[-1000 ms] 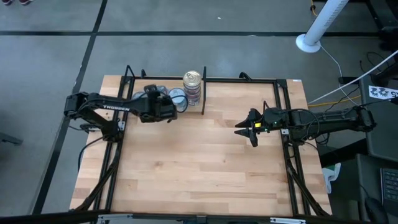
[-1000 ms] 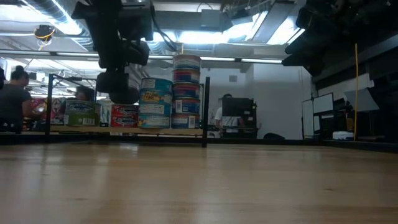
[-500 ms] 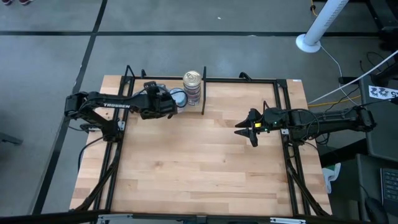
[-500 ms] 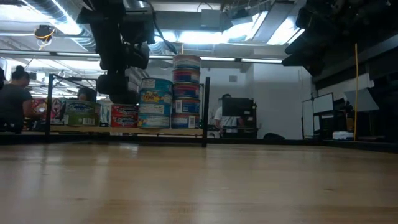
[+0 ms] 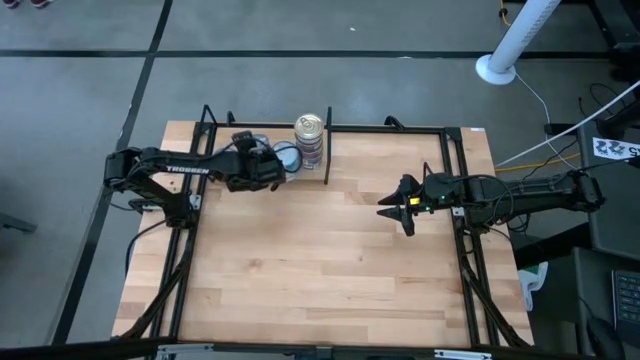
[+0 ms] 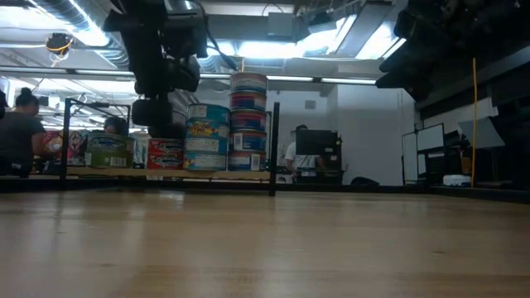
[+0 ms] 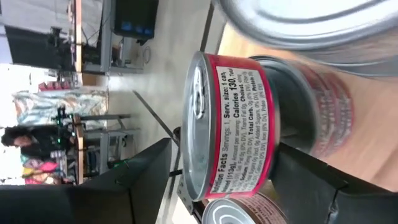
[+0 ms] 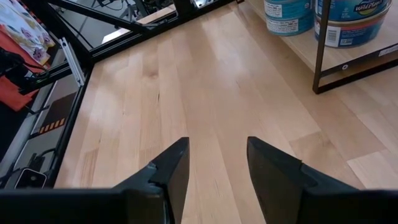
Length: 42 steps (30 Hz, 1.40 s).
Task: Stack canned seafood by type on shelf
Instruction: Stack the red tuna can on top of the red tuna can on the shelf, then return to Home Position
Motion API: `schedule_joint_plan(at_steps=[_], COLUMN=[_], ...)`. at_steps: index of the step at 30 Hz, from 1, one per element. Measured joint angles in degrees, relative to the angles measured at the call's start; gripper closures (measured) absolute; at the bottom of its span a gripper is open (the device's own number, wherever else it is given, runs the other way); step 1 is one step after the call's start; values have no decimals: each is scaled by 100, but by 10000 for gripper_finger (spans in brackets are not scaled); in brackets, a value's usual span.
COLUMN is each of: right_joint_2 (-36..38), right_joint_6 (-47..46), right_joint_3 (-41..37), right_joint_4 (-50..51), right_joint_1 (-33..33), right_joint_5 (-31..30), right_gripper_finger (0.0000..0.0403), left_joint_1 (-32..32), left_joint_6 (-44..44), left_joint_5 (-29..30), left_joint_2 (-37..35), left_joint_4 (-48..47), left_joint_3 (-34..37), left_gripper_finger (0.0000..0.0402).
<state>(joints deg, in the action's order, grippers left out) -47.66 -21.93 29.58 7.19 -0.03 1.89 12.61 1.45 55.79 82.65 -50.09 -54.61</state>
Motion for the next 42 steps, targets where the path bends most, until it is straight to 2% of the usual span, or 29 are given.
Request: schedule_joint_plan(at_steps=[11, 17, 33, 37, 42], right_joint_2=[0, 0, 0, 0, 60], right_joint_6=[-2, -2, -2, -2, -2], right_joint_3=[0, 0, 0, 0, 0], right_joint_4=[36, 36, 32, 27, 13], right_joint_1=[0, 0, 1, 0, 0], right_joint_5=[0, 0, 0, 1, 0], right_gripper_finger=[242, 242, 242, 242, 242], left_joint_1=[-184, -184, -84, -141, -371], left_joint_6=[354, 241, 249, -47, -874], left_joint_5=[-54, -597, -862, -863, -864], left_joint_2=[0, 0, -38, -291, -866], left_joint_4=[-41, -377, -562, -754, -1458], left_joint_3=[0, -137, -278, -280, -548], left_gripper_finger=[148, 148, 148, 148, 148])
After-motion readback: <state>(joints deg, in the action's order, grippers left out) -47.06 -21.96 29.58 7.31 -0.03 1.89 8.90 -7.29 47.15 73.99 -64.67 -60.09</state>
